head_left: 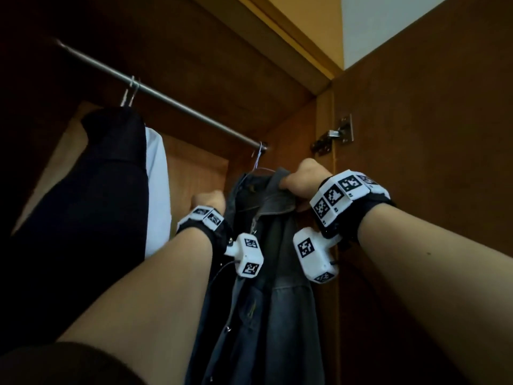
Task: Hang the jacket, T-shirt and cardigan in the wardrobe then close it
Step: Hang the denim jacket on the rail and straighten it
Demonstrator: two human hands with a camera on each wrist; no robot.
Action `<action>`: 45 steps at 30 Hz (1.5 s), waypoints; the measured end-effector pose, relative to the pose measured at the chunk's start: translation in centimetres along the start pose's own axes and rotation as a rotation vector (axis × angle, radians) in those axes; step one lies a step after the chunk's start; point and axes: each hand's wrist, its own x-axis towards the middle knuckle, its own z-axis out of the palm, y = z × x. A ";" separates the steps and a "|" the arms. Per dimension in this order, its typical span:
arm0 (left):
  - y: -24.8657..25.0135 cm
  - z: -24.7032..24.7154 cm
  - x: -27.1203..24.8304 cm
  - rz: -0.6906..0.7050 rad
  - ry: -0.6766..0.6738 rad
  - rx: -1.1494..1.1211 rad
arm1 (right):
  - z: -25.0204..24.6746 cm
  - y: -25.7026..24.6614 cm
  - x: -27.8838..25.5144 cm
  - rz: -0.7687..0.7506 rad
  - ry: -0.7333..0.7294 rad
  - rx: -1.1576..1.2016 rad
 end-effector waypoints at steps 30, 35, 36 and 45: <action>-4.2 1.7 13.2 0.549 -0.314 0.237 | 4.7 -2.6 6.9 -0.062 0.457 -0.564; -4.0 1.1 12.6 0.518 -0.333 0.205 | 5.1 -4.2 8.8 -0.129 0.422 -0.510; -4.1 1.0 12.6 0.518 -0.346 0.197 | 5.3 -4.8 9.4 -0.151 0.418 -0.456; -4.9 1.3 12.8 0.482 -0.439 0.046 | 7.5 -4.2 13.3 -0.242 0.306 -0.312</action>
